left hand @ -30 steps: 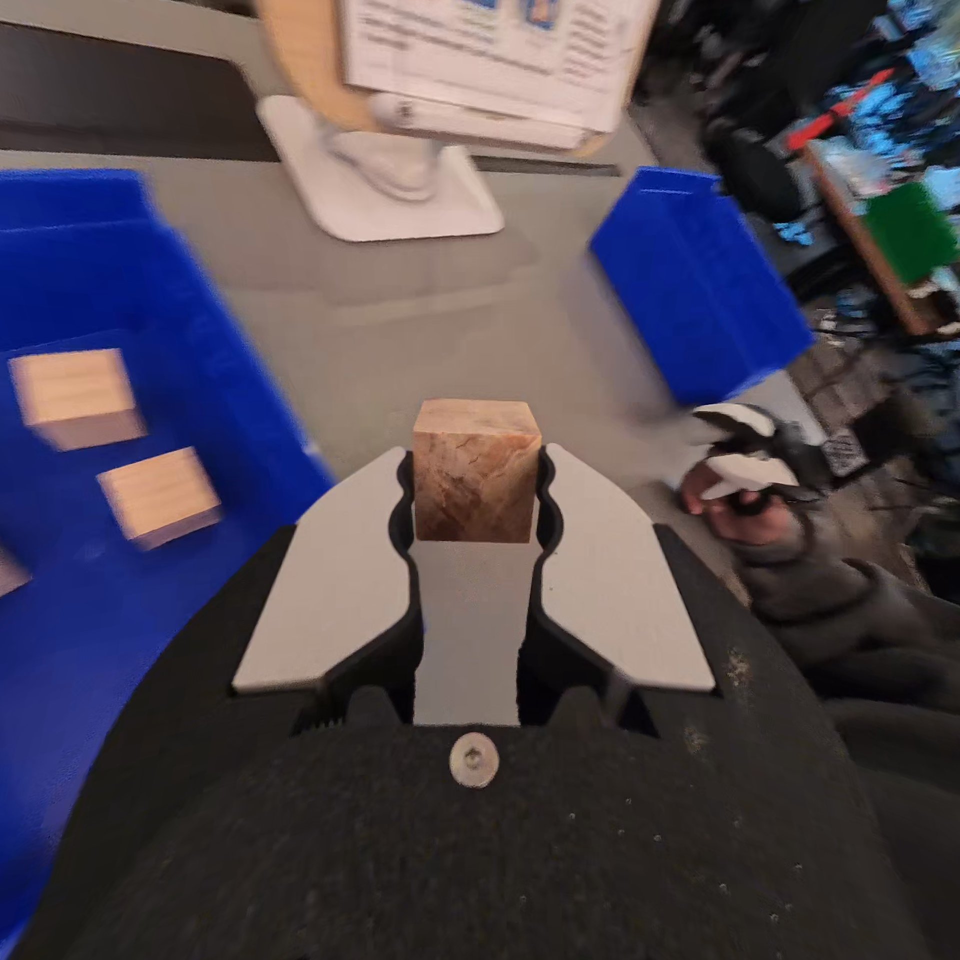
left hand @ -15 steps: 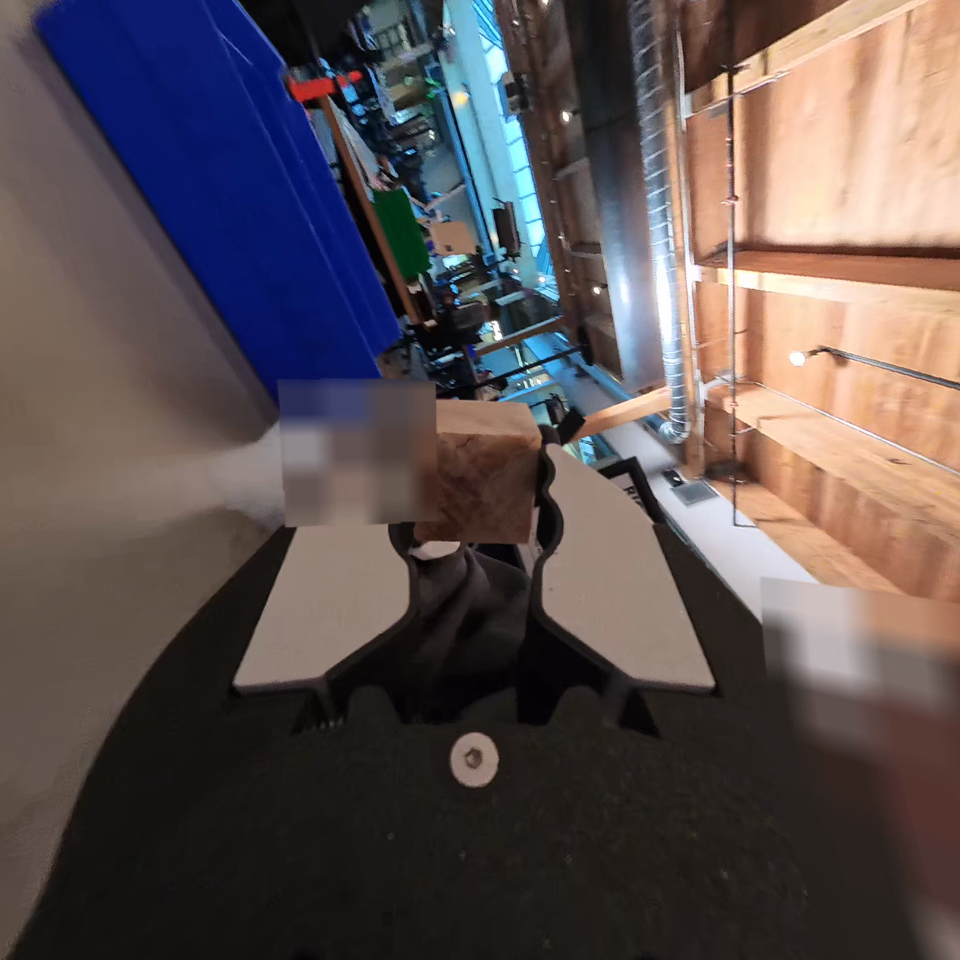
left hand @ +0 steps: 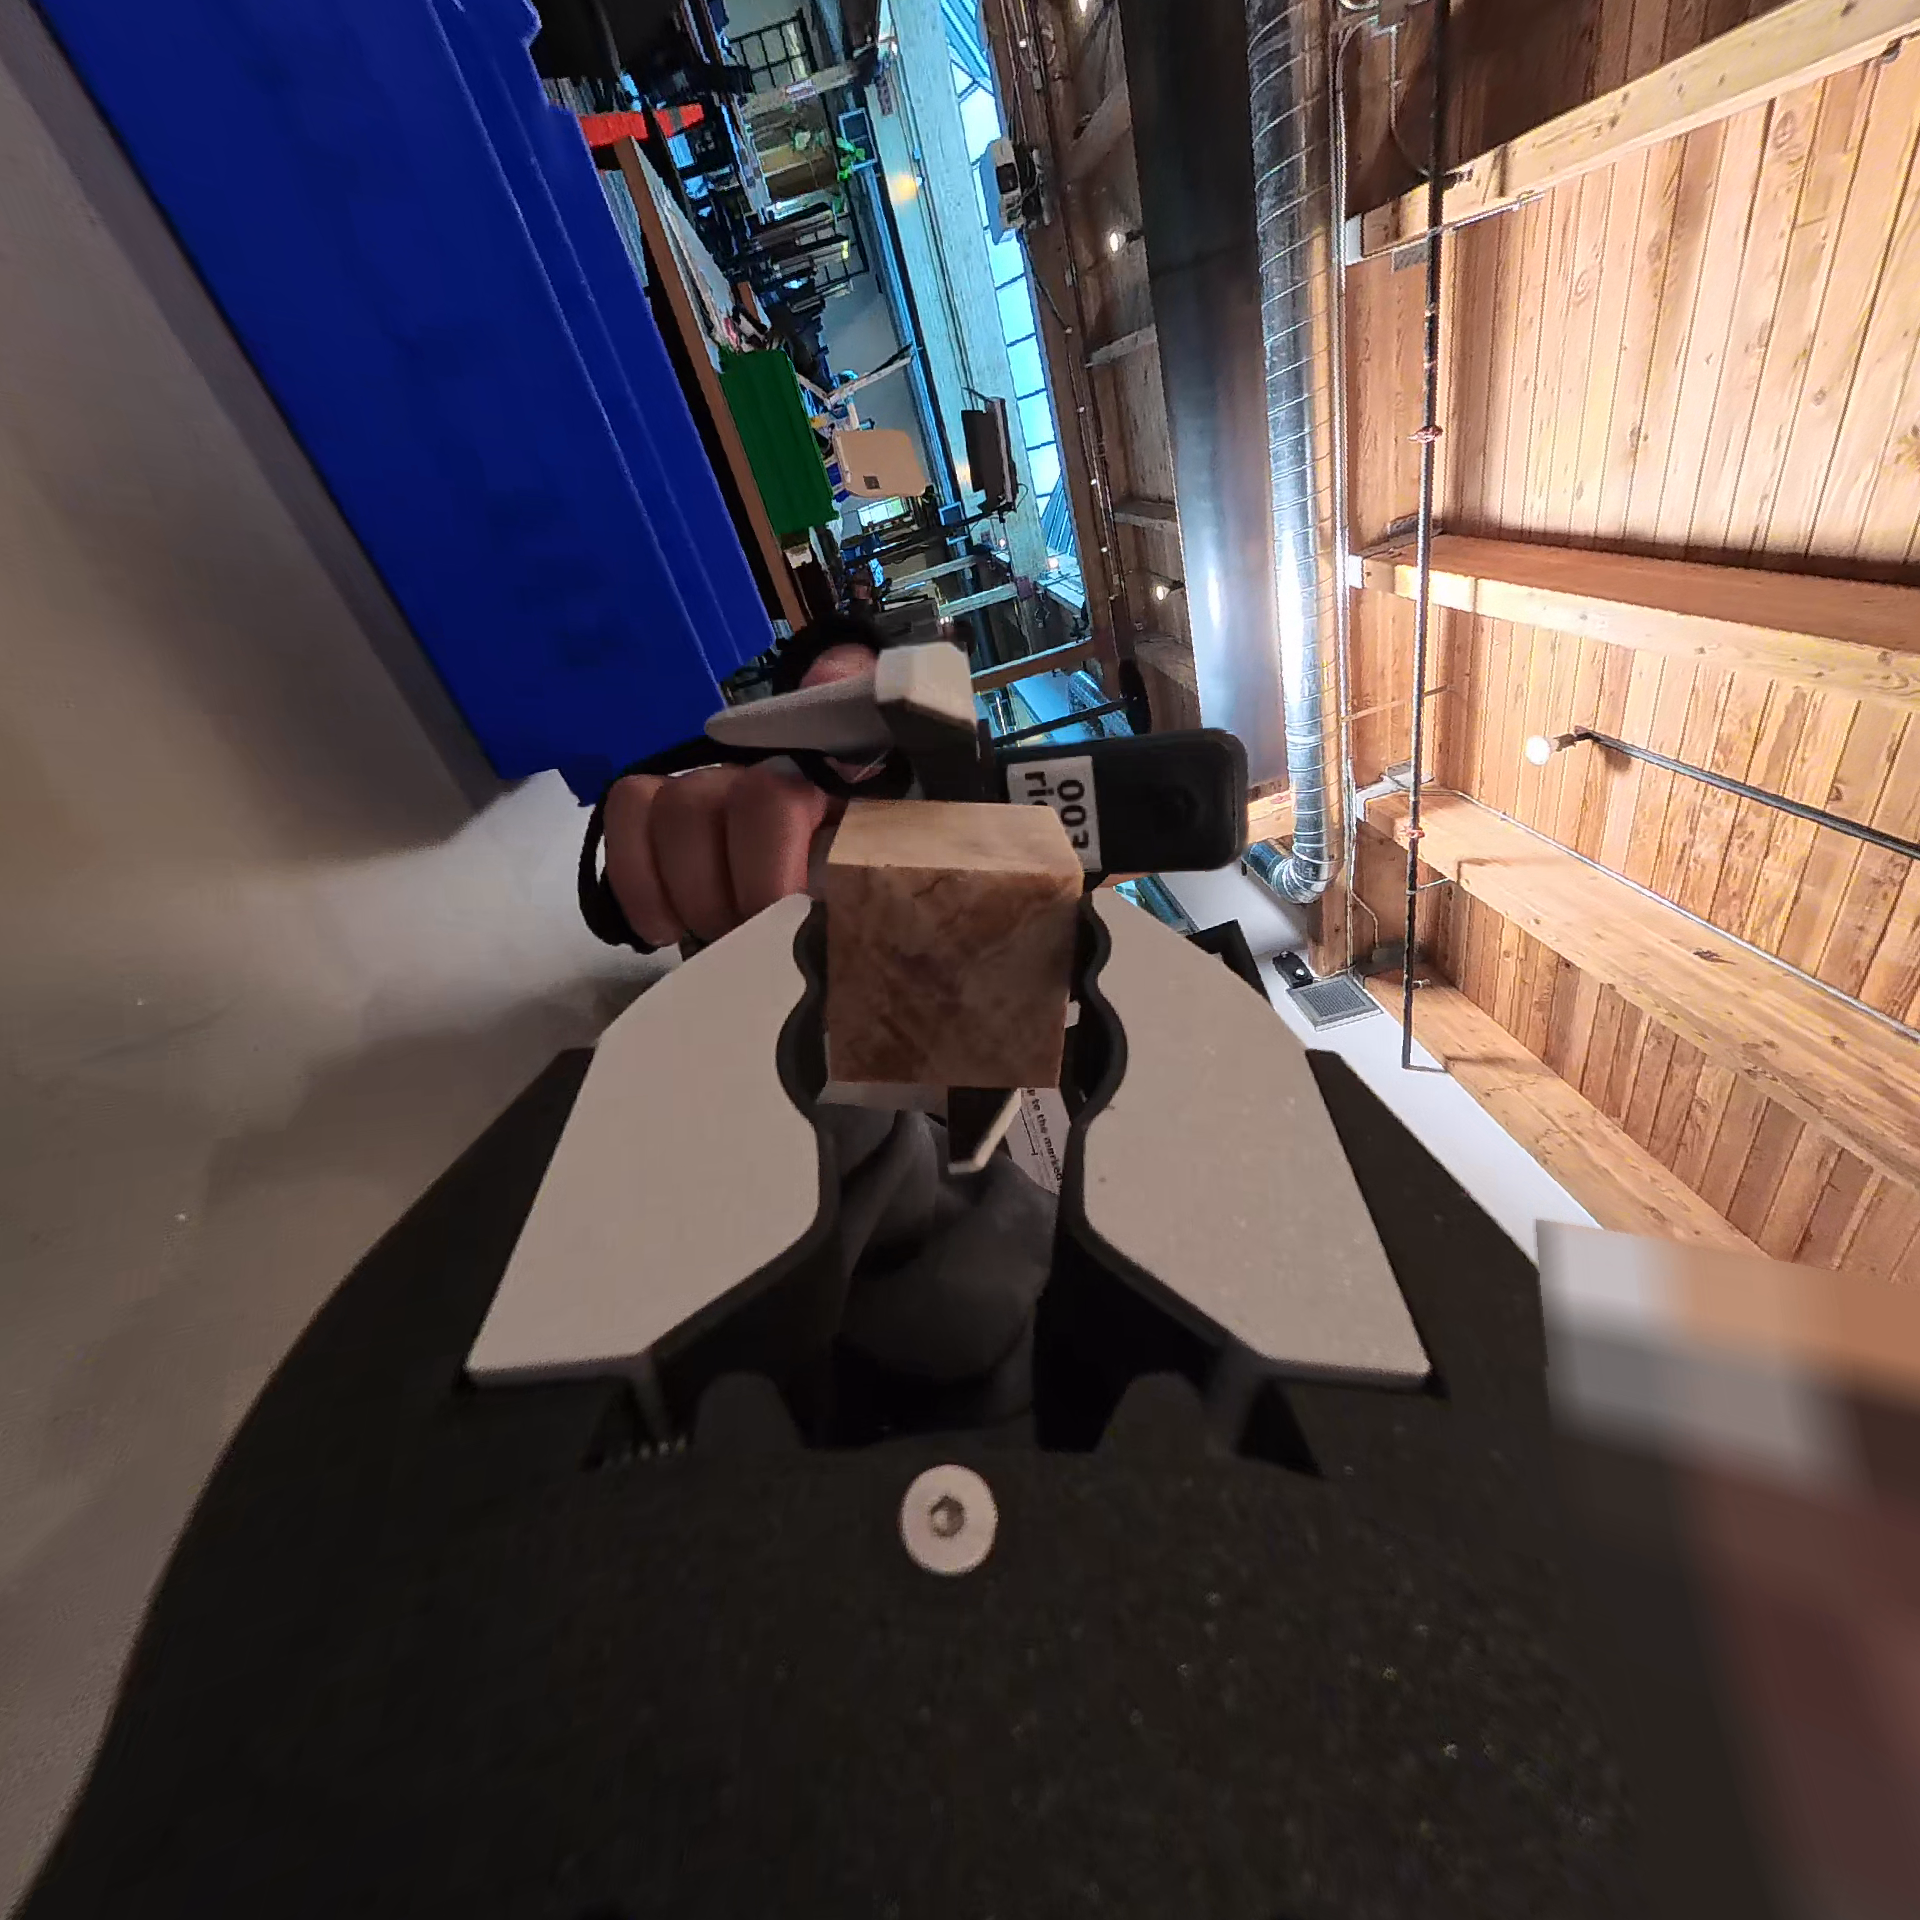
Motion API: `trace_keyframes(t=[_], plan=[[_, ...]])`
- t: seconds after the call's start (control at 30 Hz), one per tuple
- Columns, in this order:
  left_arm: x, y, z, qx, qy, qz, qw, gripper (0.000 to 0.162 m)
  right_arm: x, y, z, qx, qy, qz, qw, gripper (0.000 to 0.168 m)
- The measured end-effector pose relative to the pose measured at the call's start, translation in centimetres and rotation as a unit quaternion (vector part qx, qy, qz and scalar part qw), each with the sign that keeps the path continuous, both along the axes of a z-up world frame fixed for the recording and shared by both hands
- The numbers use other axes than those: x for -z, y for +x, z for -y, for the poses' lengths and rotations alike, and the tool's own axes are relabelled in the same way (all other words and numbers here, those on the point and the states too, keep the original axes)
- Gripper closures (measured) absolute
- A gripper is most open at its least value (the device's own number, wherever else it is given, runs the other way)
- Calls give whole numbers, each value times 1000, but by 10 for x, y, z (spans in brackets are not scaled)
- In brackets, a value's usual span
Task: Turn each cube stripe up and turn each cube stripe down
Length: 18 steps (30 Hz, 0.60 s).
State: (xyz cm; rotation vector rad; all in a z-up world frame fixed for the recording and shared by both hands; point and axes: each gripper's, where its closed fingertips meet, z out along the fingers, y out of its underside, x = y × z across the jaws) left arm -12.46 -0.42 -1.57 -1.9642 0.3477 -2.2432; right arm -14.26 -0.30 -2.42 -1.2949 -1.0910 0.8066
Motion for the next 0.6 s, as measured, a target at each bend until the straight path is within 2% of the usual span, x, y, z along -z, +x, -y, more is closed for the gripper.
trace_keyframes(t=[0.07, 0.27, 0.33, 0.4, 0.47, 0.53, 0.6], plan=[[3, 3, 3, 5, 0, -7, 1000, 119, 0, 1, 1, 1, 13, 8, 1000, 121], [-2, 6, 10, 20, -4, 9, 1000, 119, -5, 4, 5, -8, 25, 2, 1000, 122], [-2, 6, 13, 22, 30, -5, 999, 118, -8, 6, 6, -13, 18, -3, 1000, 122], [4, 3, 12, 3, 95, -50, 994, 103, -12, 11, 4, -7, 2, -8, 1000, 122], [7, -7, 7, -43, 170, -89, 980, 88, -18, 23, 1, 8, -19, -7, 1000, 122], [17, -27, 0, -112, 242, -143, 953, 87, -28, 42, -9, 52, -32, -6, 998, 122], [36, -53, -9, -203, 300, -211, 908, 91, -40, 66, -22, 110, -40, -1, 993, 122]])
